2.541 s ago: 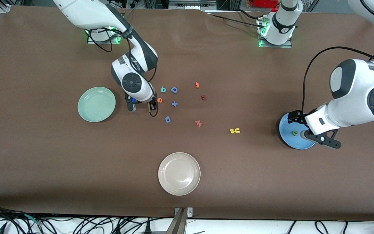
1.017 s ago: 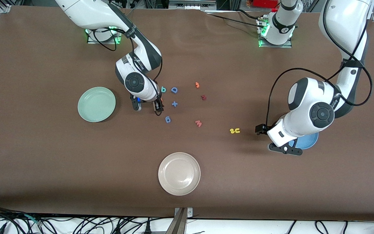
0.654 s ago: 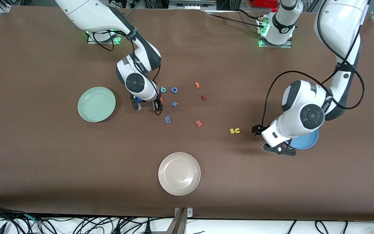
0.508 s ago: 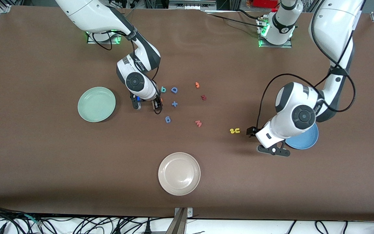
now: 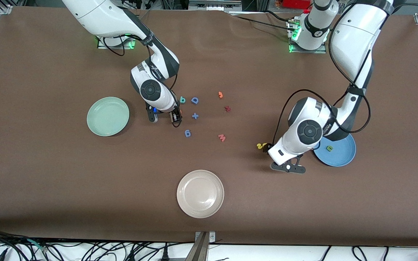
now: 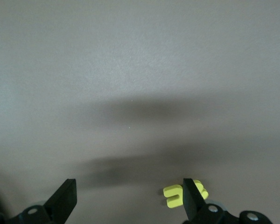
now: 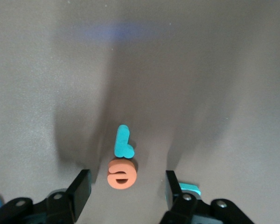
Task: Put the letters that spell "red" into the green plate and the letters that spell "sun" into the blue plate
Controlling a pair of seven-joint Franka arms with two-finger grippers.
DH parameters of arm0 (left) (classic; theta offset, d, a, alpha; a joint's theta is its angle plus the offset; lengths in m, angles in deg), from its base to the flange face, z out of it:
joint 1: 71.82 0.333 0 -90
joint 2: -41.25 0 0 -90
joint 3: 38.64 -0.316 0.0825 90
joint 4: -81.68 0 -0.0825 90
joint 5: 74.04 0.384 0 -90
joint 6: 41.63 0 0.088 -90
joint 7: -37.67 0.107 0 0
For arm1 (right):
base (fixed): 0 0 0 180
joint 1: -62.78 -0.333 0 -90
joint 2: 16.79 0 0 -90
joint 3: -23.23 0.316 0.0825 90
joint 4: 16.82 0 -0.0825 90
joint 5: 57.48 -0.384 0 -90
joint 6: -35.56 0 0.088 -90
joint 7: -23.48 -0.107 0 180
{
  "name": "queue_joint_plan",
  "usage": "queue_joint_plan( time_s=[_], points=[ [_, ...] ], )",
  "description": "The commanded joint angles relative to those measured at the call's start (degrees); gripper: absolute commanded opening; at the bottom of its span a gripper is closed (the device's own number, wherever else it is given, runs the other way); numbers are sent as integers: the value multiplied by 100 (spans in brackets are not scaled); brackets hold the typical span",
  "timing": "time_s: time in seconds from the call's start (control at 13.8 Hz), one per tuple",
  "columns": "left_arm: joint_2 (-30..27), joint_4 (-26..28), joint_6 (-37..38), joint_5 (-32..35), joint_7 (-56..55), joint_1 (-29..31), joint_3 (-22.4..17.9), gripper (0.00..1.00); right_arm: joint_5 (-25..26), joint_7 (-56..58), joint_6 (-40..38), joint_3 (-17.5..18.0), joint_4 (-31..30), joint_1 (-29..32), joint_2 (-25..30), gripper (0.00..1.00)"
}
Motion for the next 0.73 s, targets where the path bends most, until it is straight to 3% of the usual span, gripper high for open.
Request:
queue_joint_plan(
  time_s=[0.0, 0.65],
  points=[
    [111, -67, -36, 393, -580, -118, -19, 100, 114, -101, 163, 6, -60, -29, -33, 72],
    [322, 21, -36, 332, -960, -162, -10, 100, 167, -48, 180, 6, -60, -29, -95, 15]
  ],
)
